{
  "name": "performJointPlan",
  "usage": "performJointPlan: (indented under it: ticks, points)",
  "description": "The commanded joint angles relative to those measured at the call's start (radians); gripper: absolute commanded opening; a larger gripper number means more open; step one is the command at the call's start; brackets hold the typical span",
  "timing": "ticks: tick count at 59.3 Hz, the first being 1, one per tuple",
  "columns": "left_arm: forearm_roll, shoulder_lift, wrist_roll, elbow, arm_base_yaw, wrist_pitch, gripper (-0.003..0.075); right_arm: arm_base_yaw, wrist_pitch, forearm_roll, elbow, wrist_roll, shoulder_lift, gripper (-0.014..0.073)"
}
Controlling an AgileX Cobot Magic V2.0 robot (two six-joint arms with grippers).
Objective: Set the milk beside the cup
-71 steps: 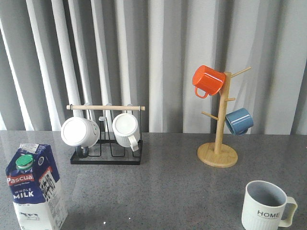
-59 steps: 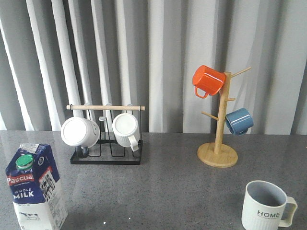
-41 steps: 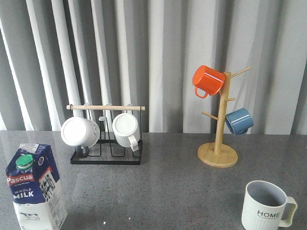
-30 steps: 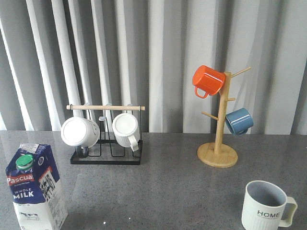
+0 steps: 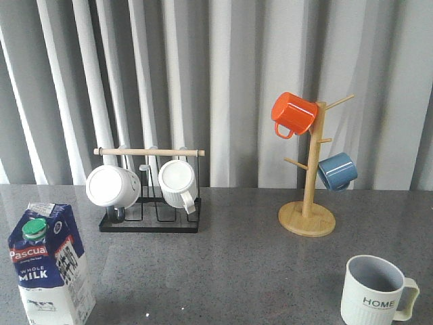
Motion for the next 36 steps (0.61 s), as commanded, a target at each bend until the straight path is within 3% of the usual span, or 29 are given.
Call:
performJointPlan:
  ticks: [1, 13, 22, 30, 36]
  points:
    - [-0.019, 0.010, -0.081, -0.019, 0.002, -0.118, -0.0006, -0.006, -0.094, 0.047, 0.008, 0.013, -0.010, -0.0006]
    - [-0.018, 0.010, -0.266, -0.019, 0.002, -0.217, -0.0006, -0.006, -0.093, 0.158, 0.007, 0.069, -0.010, -0.0006]
    - [-0.015, 0.010, -0.435, -0.047, 0.002, -0.250, 0.0007, -0.005, -0.048, 0.147, -0.060, 0.056, -0.010, 0.0014]
    - [-0.015, 0.010, -0.525, -0.115, 0.002, -0.239, 0.0039, -0.005, 0.053, 0.110, -0.189, -0.009, 0.009, 0.0099]
    - [-0.015, 0.010, -0.573, -0.164, 0.002, -0.211, 0.0082, -0.005, 0.101, 0.102, -0.282, -0.023, 0.064, 0.0220]
